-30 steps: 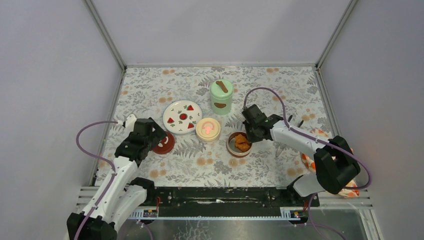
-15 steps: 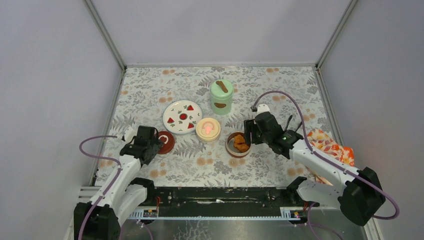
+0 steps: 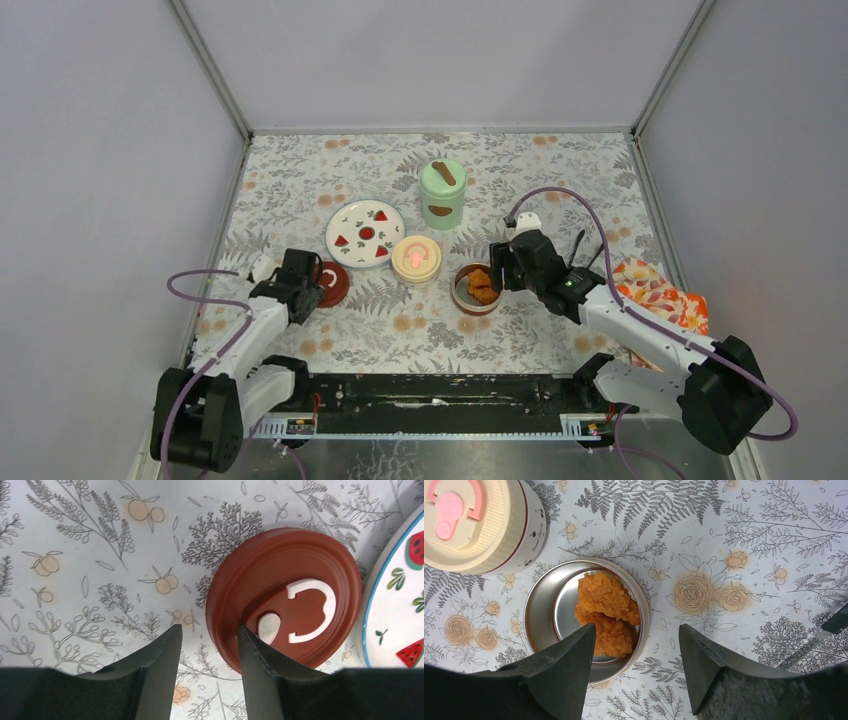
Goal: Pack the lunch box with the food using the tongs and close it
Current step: Move the packing box to the center of the board, then pick up the box lid from the center of the board, then close the box lid on the packing box.
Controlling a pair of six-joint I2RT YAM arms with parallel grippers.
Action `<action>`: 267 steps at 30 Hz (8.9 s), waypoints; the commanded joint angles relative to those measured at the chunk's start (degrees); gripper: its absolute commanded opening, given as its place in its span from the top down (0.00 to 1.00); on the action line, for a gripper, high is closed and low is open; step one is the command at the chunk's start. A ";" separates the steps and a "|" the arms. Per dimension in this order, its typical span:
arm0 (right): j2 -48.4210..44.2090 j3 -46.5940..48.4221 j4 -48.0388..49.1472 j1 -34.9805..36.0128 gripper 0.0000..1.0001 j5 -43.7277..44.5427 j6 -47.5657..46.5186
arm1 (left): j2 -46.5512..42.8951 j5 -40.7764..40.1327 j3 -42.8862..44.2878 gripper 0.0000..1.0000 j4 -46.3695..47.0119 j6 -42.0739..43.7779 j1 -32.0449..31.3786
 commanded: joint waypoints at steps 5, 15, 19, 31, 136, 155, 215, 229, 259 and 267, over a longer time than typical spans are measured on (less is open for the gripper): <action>0.67 1.03 2.23 0.42 0.30 1.94 -1.19 | 3.50 -0.25 -2.45 0.67 5.34 -0.42 0.55; 1.14 1.29 0.15 0.07 0.23 4.28 0.92 | -5.74 3.37 -5.30 1.00 5.83 -1.81 1.24; 0.84 1.22 -0.20 -2.13 0.23 -0.13 2.26 | -10.87 5.21 -4.89 1.00 4.69 -2.39 1.61; 0.00 -1.48 1.00 -12.92 0.22 -17.17 4.74 | -21.36 14.19 -2.24 1.00 4.87 -0.57 1.79; 4.16 -6.01 7.62 -12.84 0.19 -30.42 8.10 | -4.12 41.24 -12.48 1.00 47.93 3.67 8.01; 0.36 -4.81 9.03 -10.48 0.18 -28.77 9.13 | -11.11 43.41 -7.75 1.00 39.34 0.63 1.96; -5.26 -13.35 26.07 -11.03 0.45 -35.07 22.83 | 20.89 22.37 13.95 1.00 38.70 -0.39 -36.97; -5.14 -14.73 27.62 -13.79 0.87 -39.24 25.29 | 20.17 22.18 14.56 0.90 37.70 0.12 -37.04; 6.10 -14.02 27.14 -23.74 0.97 -55.78 33.51 | 19.41 19.55 15.17 0.32 37.22 3.28 -37.60; 6.88 -14.87 28.12 -24.72 0.97 -56.06 34.11 | 22.11 19.34 16.89 0.37 36.74 4.24 -38.07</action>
